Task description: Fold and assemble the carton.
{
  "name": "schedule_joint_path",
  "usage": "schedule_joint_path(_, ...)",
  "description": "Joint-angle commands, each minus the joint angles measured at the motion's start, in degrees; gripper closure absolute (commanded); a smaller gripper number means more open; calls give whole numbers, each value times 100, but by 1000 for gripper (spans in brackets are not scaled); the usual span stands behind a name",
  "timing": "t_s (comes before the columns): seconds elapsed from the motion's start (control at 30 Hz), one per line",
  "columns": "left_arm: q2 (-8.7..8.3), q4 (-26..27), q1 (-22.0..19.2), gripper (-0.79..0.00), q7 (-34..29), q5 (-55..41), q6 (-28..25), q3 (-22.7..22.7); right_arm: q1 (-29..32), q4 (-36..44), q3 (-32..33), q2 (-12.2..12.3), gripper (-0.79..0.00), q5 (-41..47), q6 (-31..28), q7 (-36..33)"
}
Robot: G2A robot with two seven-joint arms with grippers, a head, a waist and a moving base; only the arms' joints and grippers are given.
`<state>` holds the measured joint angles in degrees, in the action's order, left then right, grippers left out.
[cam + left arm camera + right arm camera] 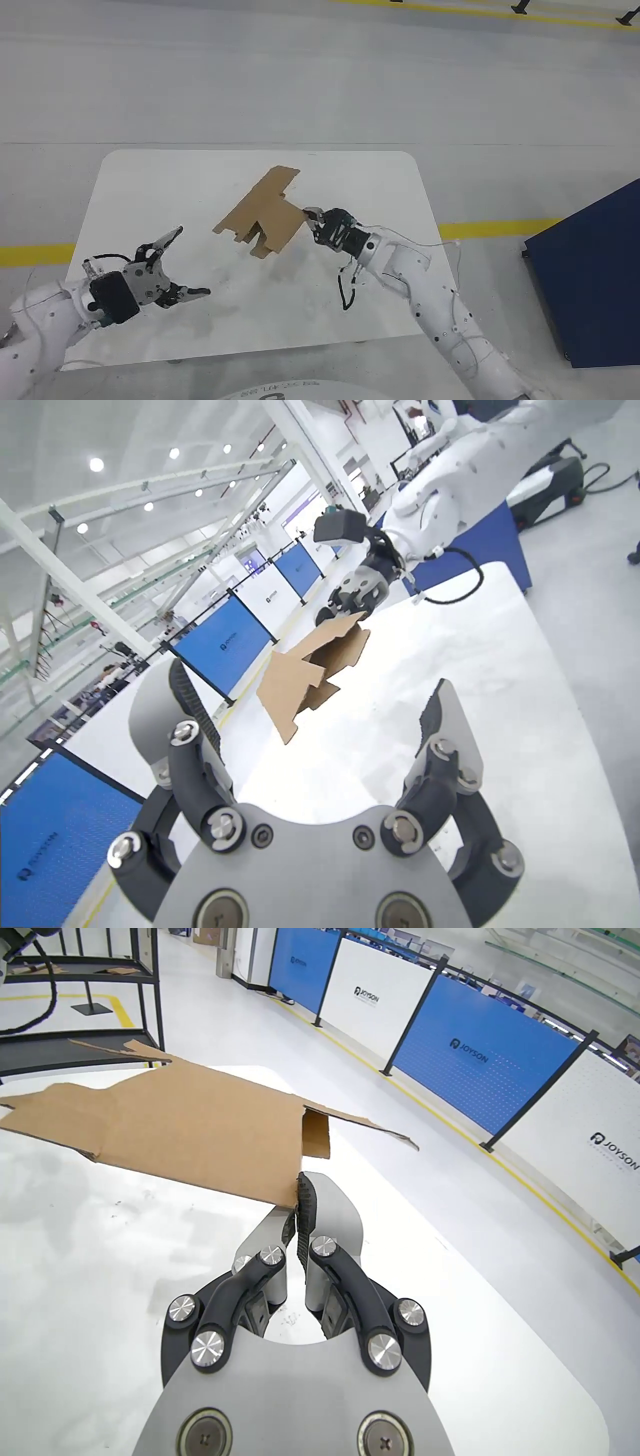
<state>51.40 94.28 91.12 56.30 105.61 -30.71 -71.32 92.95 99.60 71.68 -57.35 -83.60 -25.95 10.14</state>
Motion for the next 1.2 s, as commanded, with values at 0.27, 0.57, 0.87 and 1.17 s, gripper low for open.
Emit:
schedule_joint_path(0.27, 125, 271, -171, -785, -1135, 559, 1036, 477, 301, 251, -114, -15, 0, -371, 299, 407)
schedule_joint_path(0.57, 216, 335, -274, -785, -1278, 806, 1571, 831, 464, 463, -147, -16, 0, -586, 367, 267)
schedule_joint_path(0.87, 228, 277, -214, -785, -1365, 863, 1930, 758, 526, 568, -202, -23, 0, -758, 392, 252)
schedule_joint_path(1.17, 183, 426, -46, -785, -1007, 1111, 1990, 663, 581, 547, -23, -27, 0, -382, 407, 279)
